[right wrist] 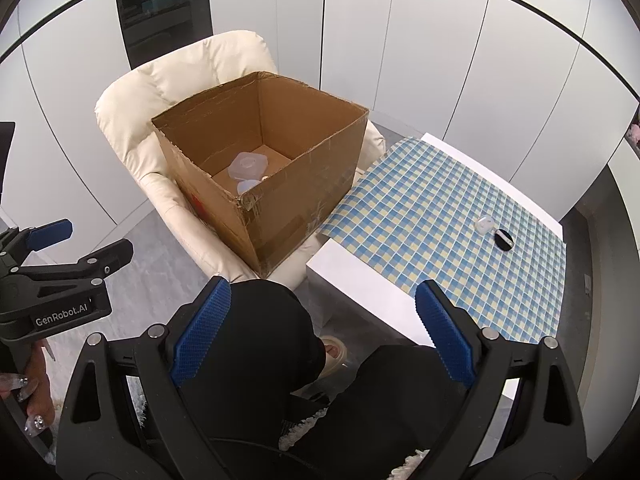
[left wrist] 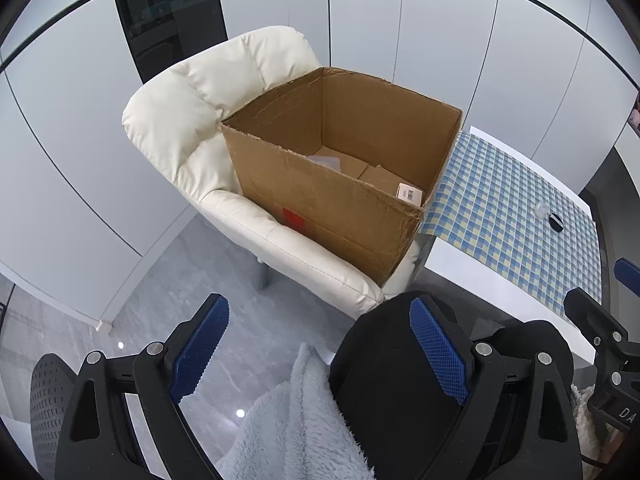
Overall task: Organize objects
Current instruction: 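Move both open tools back over the checked tablecloth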
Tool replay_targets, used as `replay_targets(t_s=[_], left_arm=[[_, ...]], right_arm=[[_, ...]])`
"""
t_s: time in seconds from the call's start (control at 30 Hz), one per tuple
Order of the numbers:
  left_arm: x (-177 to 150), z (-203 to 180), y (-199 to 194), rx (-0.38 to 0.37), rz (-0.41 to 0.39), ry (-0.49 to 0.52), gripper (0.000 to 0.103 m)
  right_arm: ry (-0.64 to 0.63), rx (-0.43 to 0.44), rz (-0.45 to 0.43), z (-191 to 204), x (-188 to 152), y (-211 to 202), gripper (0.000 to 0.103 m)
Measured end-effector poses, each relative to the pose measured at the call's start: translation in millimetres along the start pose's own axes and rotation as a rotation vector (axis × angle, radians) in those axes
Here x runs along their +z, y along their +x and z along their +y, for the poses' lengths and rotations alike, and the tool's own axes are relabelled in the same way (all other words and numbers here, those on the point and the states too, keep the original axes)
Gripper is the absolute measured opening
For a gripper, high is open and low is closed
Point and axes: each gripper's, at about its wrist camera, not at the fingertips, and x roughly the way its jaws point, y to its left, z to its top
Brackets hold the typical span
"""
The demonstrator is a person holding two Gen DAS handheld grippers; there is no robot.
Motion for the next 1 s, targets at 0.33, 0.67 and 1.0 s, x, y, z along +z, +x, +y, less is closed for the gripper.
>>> replay_targets(t_s=[0.33, 0.67, 1.0], left_arm=[[0, -5, -3, 0.012, -0.004, 0.015, 0.092], [4, -15, -3, 0.02, -0.018, 0.044, 0.092], [7, -47, 0, -0.017, -0.019, 0.115, 0.092]], right_arm=[[0.011, 0.002, -0.003, -2, -2, -3, 0.095], [0.044, -0.005, -0.005, -15, -8, -5, 0.095], [0.102, -0.046, 0.004, -41, -19, -9, 0.095]])
